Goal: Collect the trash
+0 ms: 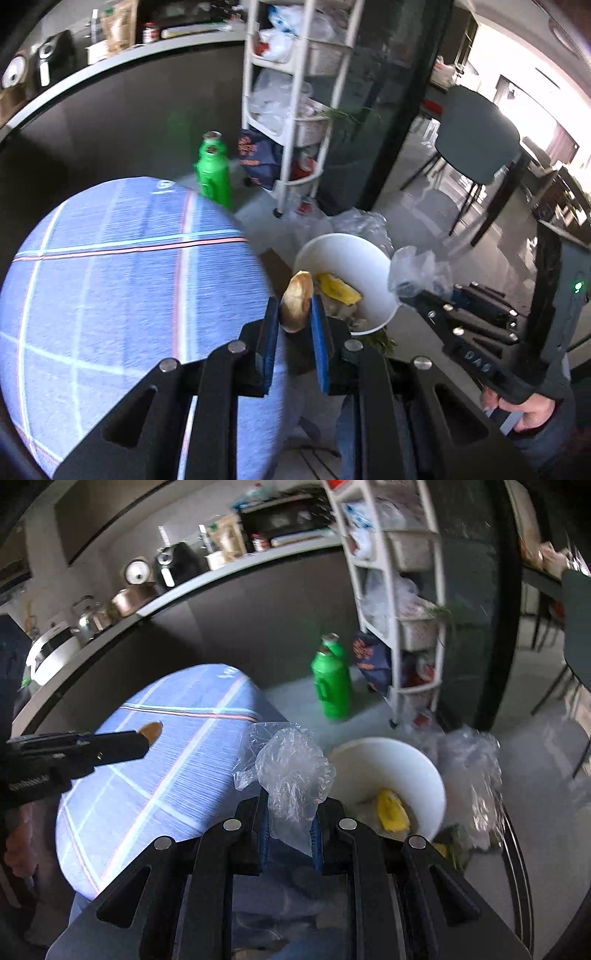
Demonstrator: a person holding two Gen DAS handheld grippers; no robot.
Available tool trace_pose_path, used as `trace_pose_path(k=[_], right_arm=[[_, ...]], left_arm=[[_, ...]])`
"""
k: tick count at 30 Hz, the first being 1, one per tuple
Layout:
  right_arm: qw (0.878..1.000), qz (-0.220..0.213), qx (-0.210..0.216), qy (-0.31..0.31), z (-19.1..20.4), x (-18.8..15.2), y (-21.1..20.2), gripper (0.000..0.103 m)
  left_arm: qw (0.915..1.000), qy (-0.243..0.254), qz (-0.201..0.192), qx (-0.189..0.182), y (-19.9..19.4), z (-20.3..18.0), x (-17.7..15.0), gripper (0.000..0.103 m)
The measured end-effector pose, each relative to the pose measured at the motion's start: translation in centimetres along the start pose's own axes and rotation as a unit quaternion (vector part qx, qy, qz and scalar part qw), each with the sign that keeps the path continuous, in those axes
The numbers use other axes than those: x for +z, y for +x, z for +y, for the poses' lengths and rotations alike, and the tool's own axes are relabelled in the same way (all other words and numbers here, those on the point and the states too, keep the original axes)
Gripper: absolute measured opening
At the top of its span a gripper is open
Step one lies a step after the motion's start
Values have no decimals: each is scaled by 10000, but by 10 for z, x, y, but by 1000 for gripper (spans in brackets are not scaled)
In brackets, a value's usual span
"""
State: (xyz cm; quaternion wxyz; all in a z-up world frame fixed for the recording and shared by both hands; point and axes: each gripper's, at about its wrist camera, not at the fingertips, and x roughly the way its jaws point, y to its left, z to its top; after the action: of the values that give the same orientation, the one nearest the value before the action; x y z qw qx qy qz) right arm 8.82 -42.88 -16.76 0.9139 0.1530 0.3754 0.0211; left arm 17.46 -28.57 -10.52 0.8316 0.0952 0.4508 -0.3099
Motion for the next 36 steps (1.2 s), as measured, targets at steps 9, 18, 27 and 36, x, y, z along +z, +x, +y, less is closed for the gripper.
trace_pose_path(k=[9,18,27,36], right_arm=[[9983,454,-218,308,-51,-19,46,16],[9954,802,-269,455,-95,-29,89,19],[9970,732,-185,-187,-86,-28,100,94],[9980,574,-176,-200,-65,-15,69,94]], left_arm=[[9976,283,501,-396,82,-43,19,18],[9933,330,981,-514,157,-58,24,19],[9990,67,428,113,141,-47,32,99],[9976,-504,179,436,90,-18,35,99]])
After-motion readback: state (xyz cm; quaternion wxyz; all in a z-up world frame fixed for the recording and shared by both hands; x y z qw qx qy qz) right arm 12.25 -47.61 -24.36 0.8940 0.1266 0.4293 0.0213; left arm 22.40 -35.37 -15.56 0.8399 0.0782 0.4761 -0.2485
